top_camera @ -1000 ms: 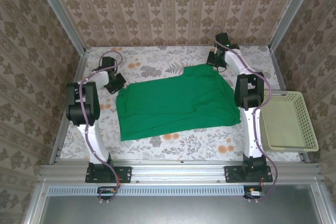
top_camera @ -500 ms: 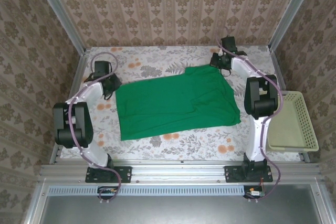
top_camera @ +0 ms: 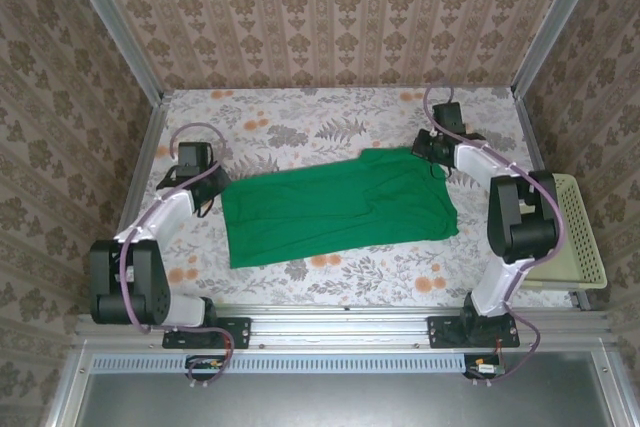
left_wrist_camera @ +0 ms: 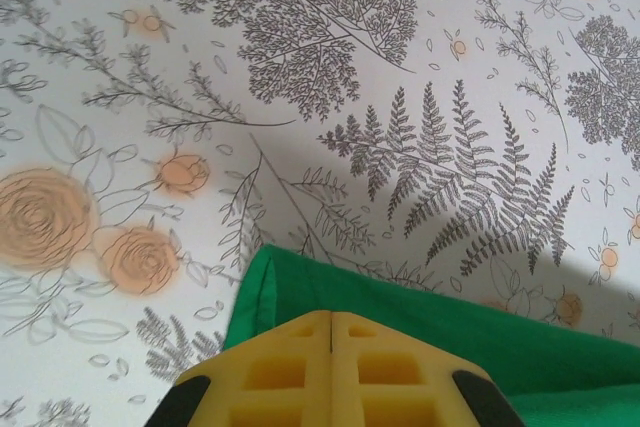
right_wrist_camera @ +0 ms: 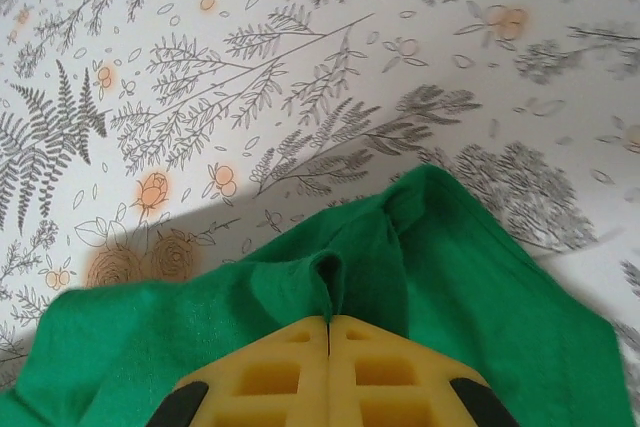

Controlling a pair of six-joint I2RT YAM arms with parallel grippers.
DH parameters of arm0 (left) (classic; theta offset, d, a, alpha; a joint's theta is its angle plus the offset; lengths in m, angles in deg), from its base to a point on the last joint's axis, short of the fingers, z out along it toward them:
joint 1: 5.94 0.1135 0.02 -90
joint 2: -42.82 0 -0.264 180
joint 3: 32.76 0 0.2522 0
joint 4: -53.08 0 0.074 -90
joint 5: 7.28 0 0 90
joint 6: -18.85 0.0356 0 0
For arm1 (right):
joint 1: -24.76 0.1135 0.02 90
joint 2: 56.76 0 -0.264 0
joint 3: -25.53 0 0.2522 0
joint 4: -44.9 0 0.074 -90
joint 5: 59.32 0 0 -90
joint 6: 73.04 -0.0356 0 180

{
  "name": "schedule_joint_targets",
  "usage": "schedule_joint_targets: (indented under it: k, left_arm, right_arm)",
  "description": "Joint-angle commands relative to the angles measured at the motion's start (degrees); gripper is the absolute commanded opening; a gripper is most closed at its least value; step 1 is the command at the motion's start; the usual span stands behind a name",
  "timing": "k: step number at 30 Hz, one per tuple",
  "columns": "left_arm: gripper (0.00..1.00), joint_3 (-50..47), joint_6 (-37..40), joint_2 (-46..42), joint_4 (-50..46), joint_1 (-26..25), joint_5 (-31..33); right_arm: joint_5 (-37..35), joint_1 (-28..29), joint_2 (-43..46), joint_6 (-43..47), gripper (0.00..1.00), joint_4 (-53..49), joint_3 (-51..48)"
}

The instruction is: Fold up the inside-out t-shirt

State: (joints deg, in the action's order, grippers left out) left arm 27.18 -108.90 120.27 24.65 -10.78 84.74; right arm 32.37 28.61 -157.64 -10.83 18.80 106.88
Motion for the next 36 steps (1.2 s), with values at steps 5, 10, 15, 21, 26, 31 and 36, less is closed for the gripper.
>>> schedule_joint_targets:
  k: [5,10,15,21,26,31,36]
  left_arm:
    - [0.0,-6.9,-2.6,-10.2,-6.2,-0.8,3.6]
    - [0.0,-12.4,-3.5,-15.8,-8.8,-1.0,4.2]
    - [0.0,-16.4,-3.3,-14.8,-8.2,-1.0,0.9]
    - [0.16,-15.9,-3.6,-13.4,-9.7,-1.0,0.1]
    - [0.46,-10.3,-2.3,-14.7,-14.4,-1.0,1.7]
    - [0.5,-5.9,-1.0,-14.4,-11.2,-4.6,-1.7]
    - [0.5,-1.6,-1.6,-4.7,-6.9,-13.4,-2.6]
  right_arm:
    - [-4.2,-1.3,11.1,-2.7,0.0,-2.7,-8.4]
    - [-5.3,-1.3,16.1,-4.2,0.0,-5.1,-15.0]
    - [-3.7,-1.3,20.7,-7.0,0.01,-6.0,-22.4]
    - [-2.4,-1.4,26.1,-9.0,0.22,-7.1,-26.7]
    - [-6.3,-1.3,29.4,-7.7,0.51,-11.3,-22.8]
    - [-3.7,4.5,27.5,-6.0,0.54,-11.0,-15.9]
    - [2.6,10.0,13.9,-7.2,0.57,-8.6,-8.6]
